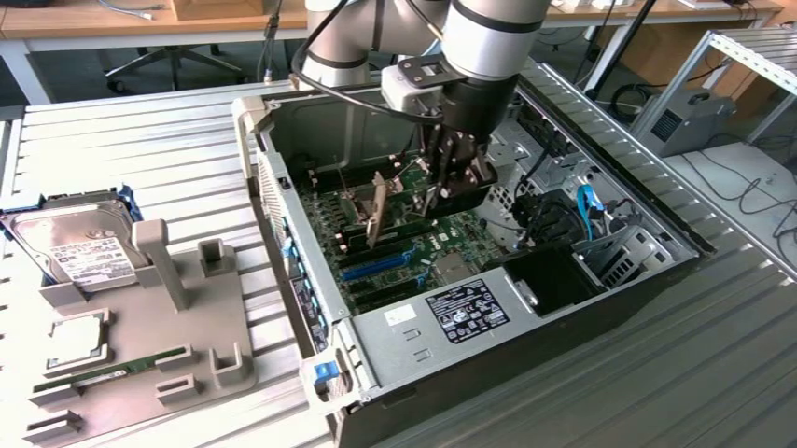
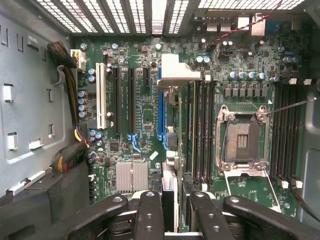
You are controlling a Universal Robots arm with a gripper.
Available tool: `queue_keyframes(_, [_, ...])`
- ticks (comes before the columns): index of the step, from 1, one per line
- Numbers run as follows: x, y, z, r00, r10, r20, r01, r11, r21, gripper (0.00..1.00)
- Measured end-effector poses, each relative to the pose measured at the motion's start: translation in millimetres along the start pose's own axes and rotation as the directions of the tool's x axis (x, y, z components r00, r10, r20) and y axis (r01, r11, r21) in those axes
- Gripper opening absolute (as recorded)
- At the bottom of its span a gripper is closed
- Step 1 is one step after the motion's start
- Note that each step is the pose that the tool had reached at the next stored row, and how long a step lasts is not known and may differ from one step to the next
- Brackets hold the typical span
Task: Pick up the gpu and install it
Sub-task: 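Insert the gpu into the slot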
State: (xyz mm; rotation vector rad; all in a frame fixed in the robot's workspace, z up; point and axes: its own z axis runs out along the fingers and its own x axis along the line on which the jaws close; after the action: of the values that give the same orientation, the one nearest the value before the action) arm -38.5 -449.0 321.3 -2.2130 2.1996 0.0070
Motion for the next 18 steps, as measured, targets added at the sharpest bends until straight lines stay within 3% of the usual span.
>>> queue_keyframes(18, [0.0,6.3,0.3,1.0,0.0,-0.0001,0.0,1.0,-0.0001,0.26])
